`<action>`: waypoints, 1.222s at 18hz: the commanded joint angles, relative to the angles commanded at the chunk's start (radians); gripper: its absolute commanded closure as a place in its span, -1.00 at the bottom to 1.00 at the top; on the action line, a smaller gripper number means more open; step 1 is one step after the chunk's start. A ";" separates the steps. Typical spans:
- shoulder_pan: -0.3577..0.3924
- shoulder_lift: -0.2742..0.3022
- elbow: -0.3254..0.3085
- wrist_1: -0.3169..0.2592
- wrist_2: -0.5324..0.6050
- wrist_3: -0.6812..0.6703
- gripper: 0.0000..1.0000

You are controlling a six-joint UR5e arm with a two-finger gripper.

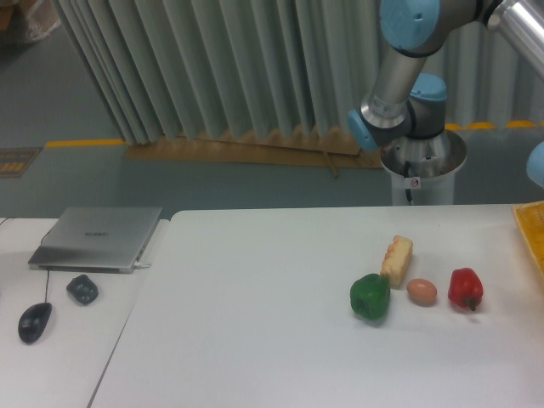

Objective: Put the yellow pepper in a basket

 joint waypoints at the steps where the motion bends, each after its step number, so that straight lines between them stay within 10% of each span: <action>1: 0.002 0.012 -0.002 -0.003 -0.008 0.000 -1.00; 7: -0.003 0.155 -0.047 -0.046 -0.029 -0.015 -1.00; 10: -0.009 0.175 -0.022 -0.183 -0.115 -0.122 -1.00; 12: -0.023 0.175 -0.003 -0.279 -0.121 -0.138 -1.00; 22: -0.077 0.131 0.057 -0.322 -0.117 -0.167 -1.00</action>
